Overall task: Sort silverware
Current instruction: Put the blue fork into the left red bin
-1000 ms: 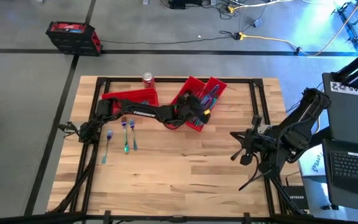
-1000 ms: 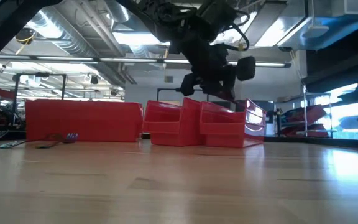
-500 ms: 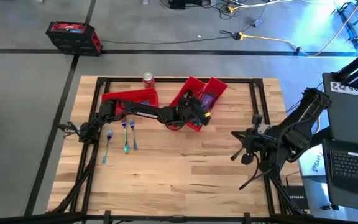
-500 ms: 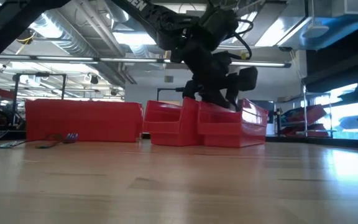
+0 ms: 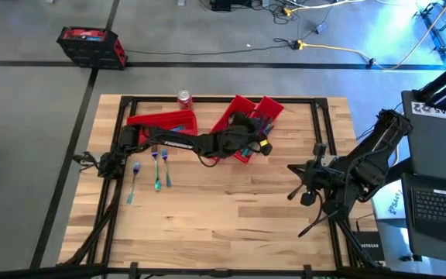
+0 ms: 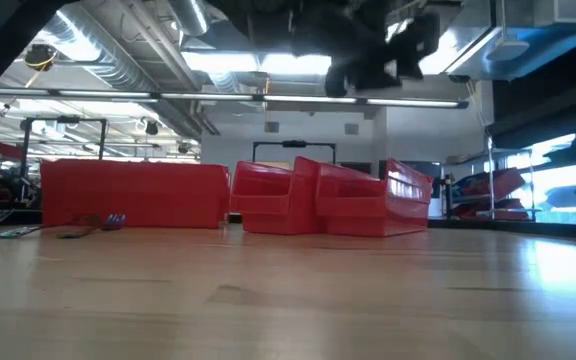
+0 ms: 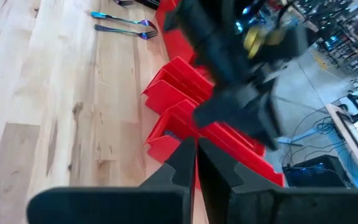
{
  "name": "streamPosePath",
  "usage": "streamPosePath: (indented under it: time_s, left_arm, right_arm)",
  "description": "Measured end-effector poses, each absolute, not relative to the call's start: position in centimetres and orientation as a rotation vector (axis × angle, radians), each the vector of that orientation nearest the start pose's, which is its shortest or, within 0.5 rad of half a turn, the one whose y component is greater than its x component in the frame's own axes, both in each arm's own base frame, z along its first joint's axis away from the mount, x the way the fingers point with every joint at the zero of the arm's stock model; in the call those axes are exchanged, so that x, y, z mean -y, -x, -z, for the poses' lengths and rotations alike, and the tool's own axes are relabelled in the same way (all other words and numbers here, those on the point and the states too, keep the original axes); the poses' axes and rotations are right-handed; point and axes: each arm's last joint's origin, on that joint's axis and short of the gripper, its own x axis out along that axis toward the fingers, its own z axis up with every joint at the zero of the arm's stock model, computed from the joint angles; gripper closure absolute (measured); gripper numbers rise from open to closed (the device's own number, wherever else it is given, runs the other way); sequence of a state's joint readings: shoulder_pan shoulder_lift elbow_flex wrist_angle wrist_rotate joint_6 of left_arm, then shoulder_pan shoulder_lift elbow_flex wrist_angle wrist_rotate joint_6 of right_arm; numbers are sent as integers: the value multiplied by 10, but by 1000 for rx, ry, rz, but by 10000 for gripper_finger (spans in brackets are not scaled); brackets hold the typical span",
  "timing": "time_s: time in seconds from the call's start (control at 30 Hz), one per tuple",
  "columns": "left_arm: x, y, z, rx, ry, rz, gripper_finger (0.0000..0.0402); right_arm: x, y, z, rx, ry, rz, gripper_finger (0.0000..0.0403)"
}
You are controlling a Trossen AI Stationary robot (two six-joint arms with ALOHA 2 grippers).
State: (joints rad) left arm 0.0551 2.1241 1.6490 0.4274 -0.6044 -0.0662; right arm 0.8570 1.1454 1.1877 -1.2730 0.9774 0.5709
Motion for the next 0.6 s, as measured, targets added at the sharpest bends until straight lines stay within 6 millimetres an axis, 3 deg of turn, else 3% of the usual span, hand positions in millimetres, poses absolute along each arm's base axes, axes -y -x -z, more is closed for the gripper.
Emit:
streamPosePath:
  time_s: [0.13, 0.3, 0.43, 0.6]
  left_arm:
    - [-32, -489, -303, 79, -76, -630, 247]
    - [-18, -477, -333, 132, -154, -589, 247]
    - [-8, -472, -343, 138, -164, -565, 247]
    - [8, -473, -339, 85, -211, -529, 247]
  right_arm:
    - [-123, -136, -333, -714, 410, 254, 403]
    - [-125, -136, -331, -780, 373, 189, 403]
    - [-126, -135, -330, -825, 345, 141, 403]
    - [-129, -136, -330, -850, 305, 95, 403]
